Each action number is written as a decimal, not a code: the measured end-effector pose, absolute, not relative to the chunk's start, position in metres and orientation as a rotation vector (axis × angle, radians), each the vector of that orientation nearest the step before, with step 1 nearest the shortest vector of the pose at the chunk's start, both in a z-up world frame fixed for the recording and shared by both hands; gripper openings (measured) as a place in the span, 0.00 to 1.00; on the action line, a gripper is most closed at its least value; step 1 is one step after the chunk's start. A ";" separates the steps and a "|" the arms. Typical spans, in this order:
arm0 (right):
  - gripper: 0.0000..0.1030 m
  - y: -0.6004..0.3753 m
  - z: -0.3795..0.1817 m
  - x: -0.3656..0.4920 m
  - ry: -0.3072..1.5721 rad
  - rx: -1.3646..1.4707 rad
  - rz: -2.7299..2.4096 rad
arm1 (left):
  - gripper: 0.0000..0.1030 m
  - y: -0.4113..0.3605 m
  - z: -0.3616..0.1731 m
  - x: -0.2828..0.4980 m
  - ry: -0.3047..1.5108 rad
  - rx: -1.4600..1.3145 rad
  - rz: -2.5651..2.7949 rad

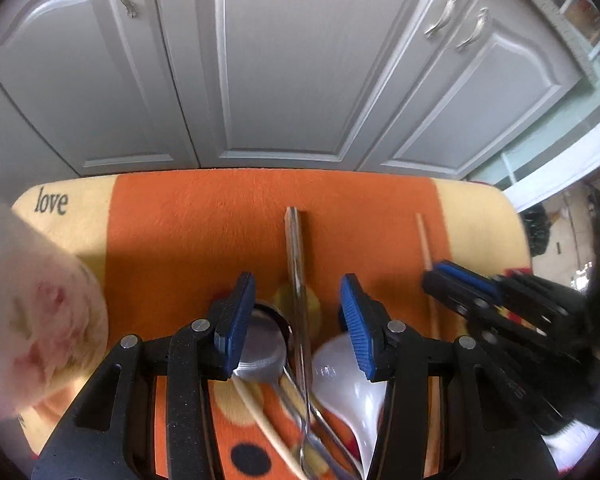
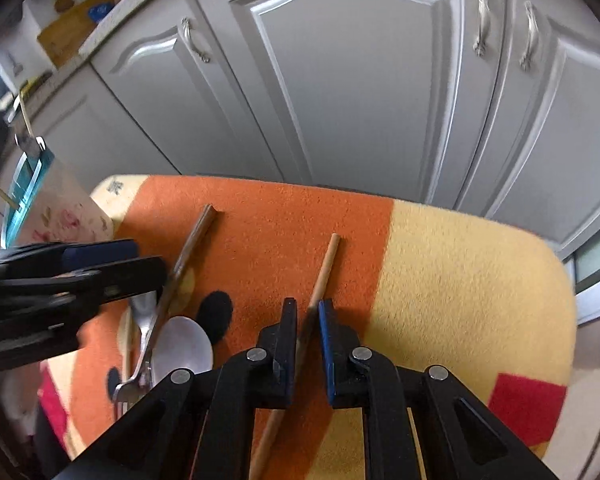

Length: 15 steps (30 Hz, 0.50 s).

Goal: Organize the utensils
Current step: 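Grasp a wooden chopstick with the left tool while the right tool grasps another chopstick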

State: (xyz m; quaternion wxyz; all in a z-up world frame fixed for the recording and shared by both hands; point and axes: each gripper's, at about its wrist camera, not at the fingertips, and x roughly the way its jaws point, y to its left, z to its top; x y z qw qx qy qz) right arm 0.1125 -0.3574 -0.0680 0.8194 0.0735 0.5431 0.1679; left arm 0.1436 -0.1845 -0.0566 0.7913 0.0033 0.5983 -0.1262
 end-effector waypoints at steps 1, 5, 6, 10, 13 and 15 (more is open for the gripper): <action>0.10 -0.358 -0.067 0.112 1.156 0.156 0.355 | 0.42 -0.185 -0.060 0.148 1.298 0.010 -0.263; 0.11 -0.361 -0.066 0.119 1.151 0.149 0.361 | 0.42 -0.190 -0.066 0.162 1.289 0.035 -0.235; 0.11 -0.361 -0.068 0.122 1.159 0.140 0.358 | 0.42 -0.192 -0.066 0.164 1.289 0.041 -0.240; 0.11 -0.351 -0.072 0.125 1.160 0.116 0.370 | 0.16 -0.204 -0.073 0.167 1.299 0.103 -0.257; 0.09 -0.349 -0.072 0.125 1.160 0.113 0.370 | 0.09 -0.206 -0.072 0.166 1.289 0.078 -0.293; 0.09 -0.350 -0.067 0.122 1.155 0.122 0.381 | 0.08 -0.203 -0.067 0.161 1.293 0.032 -0.320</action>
